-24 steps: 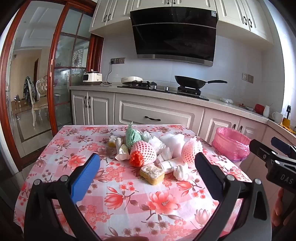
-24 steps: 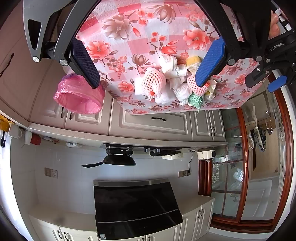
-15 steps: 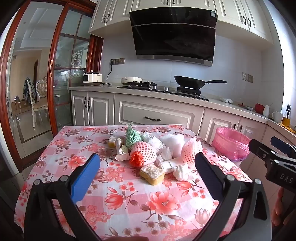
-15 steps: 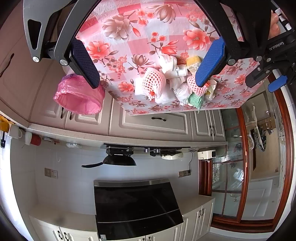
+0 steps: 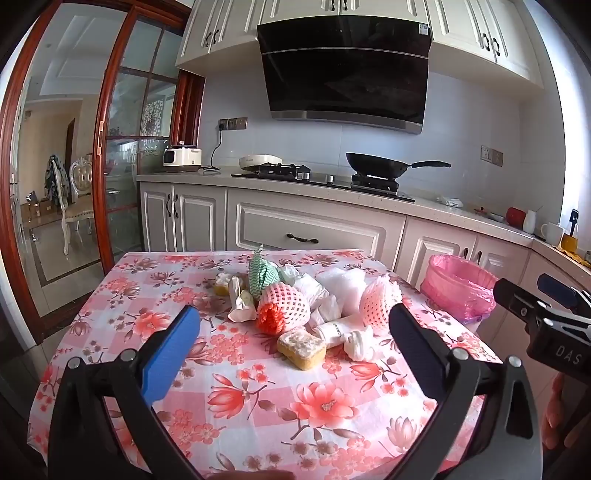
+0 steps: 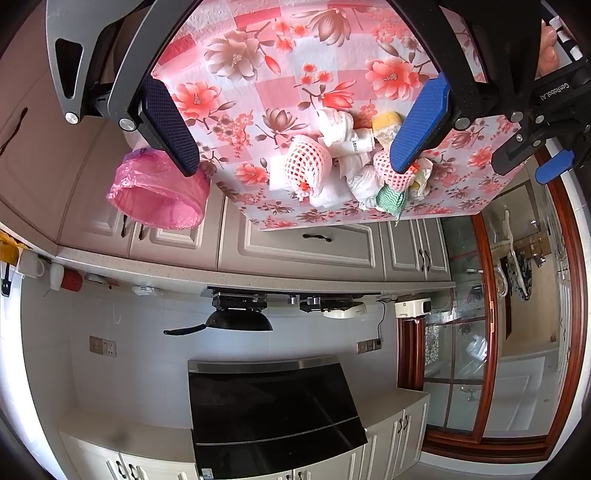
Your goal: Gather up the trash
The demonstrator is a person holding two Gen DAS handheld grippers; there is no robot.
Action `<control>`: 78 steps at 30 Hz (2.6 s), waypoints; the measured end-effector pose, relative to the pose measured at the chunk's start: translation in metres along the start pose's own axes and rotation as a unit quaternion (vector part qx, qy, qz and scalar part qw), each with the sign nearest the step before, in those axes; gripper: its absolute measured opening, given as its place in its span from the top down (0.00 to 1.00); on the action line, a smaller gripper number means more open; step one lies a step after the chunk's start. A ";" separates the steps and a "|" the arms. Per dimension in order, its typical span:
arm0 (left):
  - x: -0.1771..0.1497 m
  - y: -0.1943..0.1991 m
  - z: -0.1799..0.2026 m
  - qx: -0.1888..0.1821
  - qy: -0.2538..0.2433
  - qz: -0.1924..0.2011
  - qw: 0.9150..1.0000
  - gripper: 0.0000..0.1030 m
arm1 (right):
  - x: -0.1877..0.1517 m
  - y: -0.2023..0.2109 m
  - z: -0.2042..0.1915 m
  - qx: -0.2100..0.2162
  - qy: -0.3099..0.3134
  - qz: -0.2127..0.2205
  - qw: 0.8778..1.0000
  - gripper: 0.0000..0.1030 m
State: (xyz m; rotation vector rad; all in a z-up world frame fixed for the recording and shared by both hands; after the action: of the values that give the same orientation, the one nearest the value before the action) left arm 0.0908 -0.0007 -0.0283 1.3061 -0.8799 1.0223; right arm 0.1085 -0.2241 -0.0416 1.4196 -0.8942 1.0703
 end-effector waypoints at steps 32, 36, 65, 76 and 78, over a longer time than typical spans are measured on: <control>-0.004 -0.028 -0.008 0.006 -0.004 -0.037 0.999 0.04 | -0.002 -0.031 0.019 0.028 0.004 -0.013 1.000 0.06; -0.001 -0.052 -0.018 0.015 -0.030 -0.057 0.998 0.04 | -0.002 -0.056 0.027 0.034 0.012 -0.022 0.999 0.06; -0.035 -0.256 -0.028 0.009 -0.040 -0.155 0.987 0.04 | -0.071 -0.268 0.001 0.077 -0.029 -0.207 0.975 0.19; -0.048 -0.263 -0.019 -0.025 -0.035 -0.160 0.986 0.41 | -0.082 -0.252 -0.005 0.109 -0.025 -0.202 0.973 0.56; -0.049 -0.260 -0.012 -0.038 -0.038 -0.157 0.986 0.52 | -0.080 -0.247 -0.004 0.112 -0.023 -0.197 0.974 0.59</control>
State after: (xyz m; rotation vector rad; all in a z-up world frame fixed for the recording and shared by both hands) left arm 0.3191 0.0112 -0.1612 1.3752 -0.7337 0.6909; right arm 0.3162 -0.1931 -0.1942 1.7298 -0.5016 0.8559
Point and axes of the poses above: each gripper's, at about its wrist camera, not at the fingertips, and y roughly against the way its jaws point, z to its right, x to its top, the point moved 10 cm from there along -y, roughly the way its jaws point, and after that the axes turned 1 degree about x, right-handed, at the moved point
